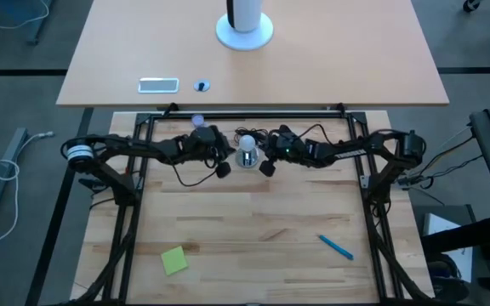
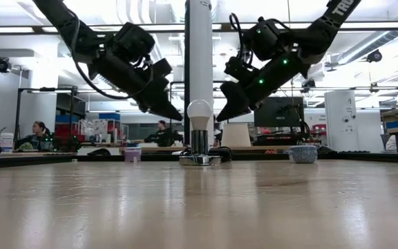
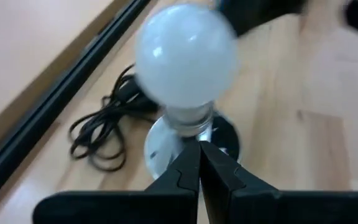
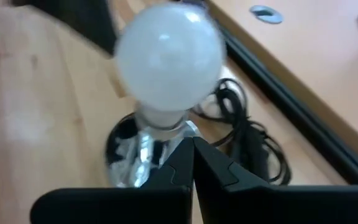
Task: Screw lightbulb
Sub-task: Insert the bulb into the lamp
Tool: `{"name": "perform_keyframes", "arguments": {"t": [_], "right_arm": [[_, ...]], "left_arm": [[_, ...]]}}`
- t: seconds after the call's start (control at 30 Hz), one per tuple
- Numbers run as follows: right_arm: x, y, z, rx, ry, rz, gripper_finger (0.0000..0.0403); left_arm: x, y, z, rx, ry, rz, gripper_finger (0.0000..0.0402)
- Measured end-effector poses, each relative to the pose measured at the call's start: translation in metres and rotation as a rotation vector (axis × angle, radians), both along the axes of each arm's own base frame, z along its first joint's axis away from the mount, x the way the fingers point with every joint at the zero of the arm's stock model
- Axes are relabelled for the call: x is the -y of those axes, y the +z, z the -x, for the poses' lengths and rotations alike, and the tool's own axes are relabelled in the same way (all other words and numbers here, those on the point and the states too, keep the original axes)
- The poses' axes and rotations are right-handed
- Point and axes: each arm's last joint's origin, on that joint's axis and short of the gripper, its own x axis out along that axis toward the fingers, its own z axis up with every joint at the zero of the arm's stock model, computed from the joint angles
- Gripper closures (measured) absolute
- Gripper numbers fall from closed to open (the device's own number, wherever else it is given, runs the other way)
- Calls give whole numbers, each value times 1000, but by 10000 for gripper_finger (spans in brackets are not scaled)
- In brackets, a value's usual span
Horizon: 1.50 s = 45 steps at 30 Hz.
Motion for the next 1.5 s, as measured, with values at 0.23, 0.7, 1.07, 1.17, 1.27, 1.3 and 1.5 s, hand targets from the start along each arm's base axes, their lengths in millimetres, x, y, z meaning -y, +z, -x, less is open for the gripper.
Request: {"name": "perform_keyframes", "arguments": {"t": [0.23, 0.7, 1.07, 1.17, 1.27, 1.3, 1.5], "right_arm": [[10, 7, -1, 81, 26, 19, 403], [-3, 10, -8, 114, 94, -50, 403], [-10, 5, -7, 73, 85, -104, 403], [-10, 2, -5, 36, 64, -115, 403], [-8, 1, -3, 9, 13, -81, 403], [-6, 1, -3, 5, 3, -66, 403], [4, 8, -3, 63, -16, -10, 403]], "left_arm": [[-2, 3, -5, 61, -14, -36, 401], [-7, -2, -7, 52, 66, -81, 401], [-4, -5, -5, 29, 70, -20, 401], [-2, -9, -1, -33, 78, 14, 401], [-1, -7, 4, -62, 83, 33, 401], [0, -5, 5, -58, 75, 37, 401], [0, 10, 3, 38, 41, -29, 401]]}}
